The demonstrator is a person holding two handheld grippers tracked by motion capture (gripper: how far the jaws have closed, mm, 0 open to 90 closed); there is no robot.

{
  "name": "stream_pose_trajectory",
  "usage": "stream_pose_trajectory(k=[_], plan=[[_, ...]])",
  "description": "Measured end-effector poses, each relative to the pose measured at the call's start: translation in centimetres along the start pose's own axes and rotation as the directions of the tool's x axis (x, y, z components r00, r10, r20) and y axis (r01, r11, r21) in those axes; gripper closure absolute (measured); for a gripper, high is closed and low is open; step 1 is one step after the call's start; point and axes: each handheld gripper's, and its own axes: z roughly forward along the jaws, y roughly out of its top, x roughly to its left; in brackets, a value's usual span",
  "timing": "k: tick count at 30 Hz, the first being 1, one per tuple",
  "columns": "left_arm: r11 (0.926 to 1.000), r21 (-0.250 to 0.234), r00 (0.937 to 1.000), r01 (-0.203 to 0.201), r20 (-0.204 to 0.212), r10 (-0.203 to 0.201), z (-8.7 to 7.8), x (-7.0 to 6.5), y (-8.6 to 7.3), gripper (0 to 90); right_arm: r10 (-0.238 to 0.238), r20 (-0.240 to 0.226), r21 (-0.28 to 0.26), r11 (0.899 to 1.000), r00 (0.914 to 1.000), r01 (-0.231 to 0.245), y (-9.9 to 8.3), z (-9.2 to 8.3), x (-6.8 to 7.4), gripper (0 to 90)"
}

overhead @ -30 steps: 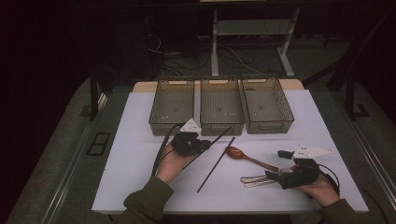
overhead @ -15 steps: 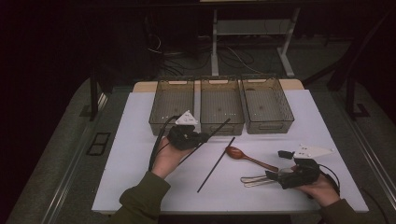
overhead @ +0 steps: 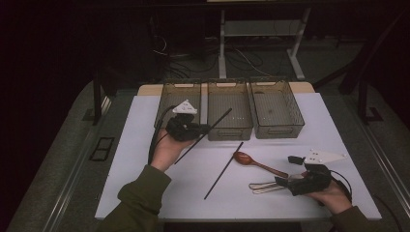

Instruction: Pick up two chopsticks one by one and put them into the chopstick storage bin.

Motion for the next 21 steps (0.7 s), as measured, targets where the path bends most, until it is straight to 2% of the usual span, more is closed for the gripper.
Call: stream_pose_trajectory(k=[16,21], plan=[[0.9994,-0.016,0.9973,0.03,-0.066,-0.031,-1.2,3.2,1.5,84.8,0.008,0.002,0.0,1.0,1.0,-0.008,0.0,-0.1,0.0,2.4],[0.9995,-0.019,0.9958,0.027,-0.087,-0.028,-1.3,4.1,2.2,84.8,0.011,0.003,-0.003,1.0,0.9999,-0.011,0.0,-0.2,0.0,2.4]])
